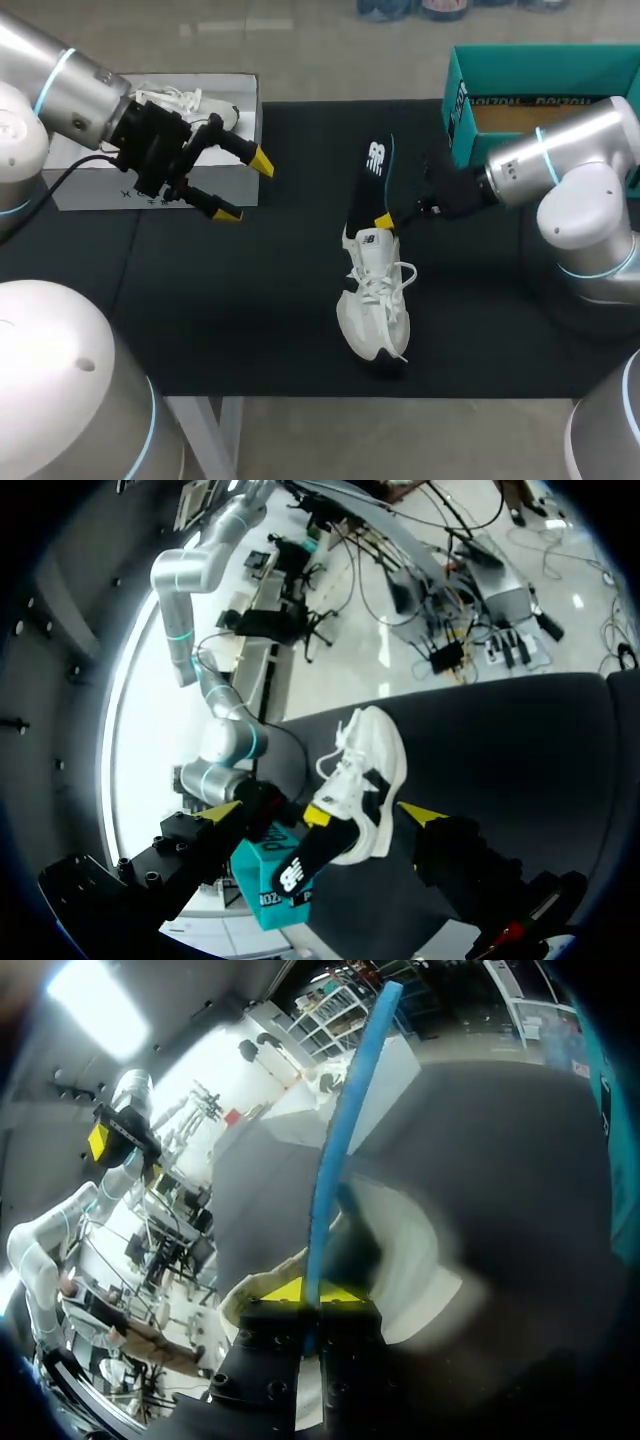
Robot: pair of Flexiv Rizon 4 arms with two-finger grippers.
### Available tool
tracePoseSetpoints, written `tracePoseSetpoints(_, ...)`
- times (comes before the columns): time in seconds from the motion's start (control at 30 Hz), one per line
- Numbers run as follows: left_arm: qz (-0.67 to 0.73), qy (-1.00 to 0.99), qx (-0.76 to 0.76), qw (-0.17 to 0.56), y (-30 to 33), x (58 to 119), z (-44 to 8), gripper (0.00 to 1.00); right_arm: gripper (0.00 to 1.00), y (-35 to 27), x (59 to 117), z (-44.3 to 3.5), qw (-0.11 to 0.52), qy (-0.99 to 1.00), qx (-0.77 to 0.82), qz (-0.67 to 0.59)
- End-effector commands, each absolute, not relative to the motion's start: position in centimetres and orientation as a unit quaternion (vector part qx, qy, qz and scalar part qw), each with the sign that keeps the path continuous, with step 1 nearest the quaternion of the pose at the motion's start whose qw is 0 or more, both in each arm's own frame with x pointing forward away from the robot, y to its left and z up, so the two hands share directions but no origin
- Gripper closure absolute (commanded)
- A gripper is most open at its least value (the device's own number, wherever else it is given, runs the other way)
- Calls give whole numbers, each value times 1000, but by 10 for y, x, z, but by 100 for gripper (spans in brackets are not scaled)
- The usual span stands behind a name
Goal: Take the shoe out of the shoebox, open the shoe tongue, remove and reinsert the insole, then place the shoe into the shoebox
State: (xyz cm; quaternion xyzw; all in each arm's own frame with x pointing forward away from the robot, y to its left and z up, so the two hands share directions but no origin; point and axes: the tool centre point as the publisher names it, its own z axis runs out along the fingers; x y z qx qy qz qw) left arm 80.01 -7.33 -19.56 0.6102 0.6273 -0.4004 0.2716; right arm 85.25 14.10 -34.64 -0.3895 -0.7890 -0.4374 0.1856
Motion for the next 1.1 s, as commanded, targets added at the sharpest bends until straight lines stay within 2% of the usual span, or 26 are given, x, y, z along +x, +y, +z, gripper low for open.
tracePoseSetpoints(0.03, -400, 628, 611, 271, -73, 800, -195, 0, 100, 139, 852, -354, 184, -796, -391, -424)
tracePoseSetpoints(0.3, -400, 628, 611, 271, -73, 800, -195, 0, 100, 138, 842, -360, 179, -819, -384, -387)
tracePoseSetpoints(0.37, -400, 628, 611, 271, -73, 800, -195, 0, 55, 138, 843, -356, 173, -817, -388, -390)
tracePoseSetpoints(0.4, -400, 628, 611, 271, -73, 800, -195, 0, 38, 139, 844, -353, 169, -817, -388, -392)
tracePoseSetpoints(0.43, -400, 628, 611, 271, -73, 800, -195, 0, 14, 139, 845, -351, 165, -818, -387, -393)
tracePoseSetpoints(0.47, -400, 628, 611, 271, -73, 800, -195, 0, 0, 140, 847, -347, 163, -817, -385, -398)
tracePoseSetpoints(0.63, -400, 628, 611, 271, -73, 800, -195, 0, 0, 142, 857, -333, 148, -816, -381, -410)
tracePoseSetpoints(0.8, -400, 628, 611, 271, -73, 800, -195, 0, 5, 144, 867, -329, 142, -816, -379, -413)
tracePoseSetpoints(0.87, -400, 628, 611, 271, -73, 800, -195, 0, 11, 144, 871, -329, 139, -816, -379, -413)
tracePoseSetpoints(0.93, -400, 628, 611, 271, -73, 800, -195, 0, 13, 144, 875, -329, 137, -817, -380, -411)
tracePoseSetpoints(1.0, -400, 628, 611, 271, -73, 800, -195, 0, 21, 144, 879, -329, 136, -817, -381, -411)
tracePoseSetpoints(1.03, -400, 628, 611, 271, -73, 800, -195, 0, 52, 143, 881, -329, 135, -817, -381, -411)
tracePoseSetpoints(1.07, -400, 628, 611, 271, -73, 800, -195, 0, 65, 143, 883, -329, 135, -817, -381, -411)
tracePoseSetpoints(1.1, -400, 628, 611, 271, -73, 800, -195, 0, 100, 143, 884, -329, 134, -817, -381, -412)
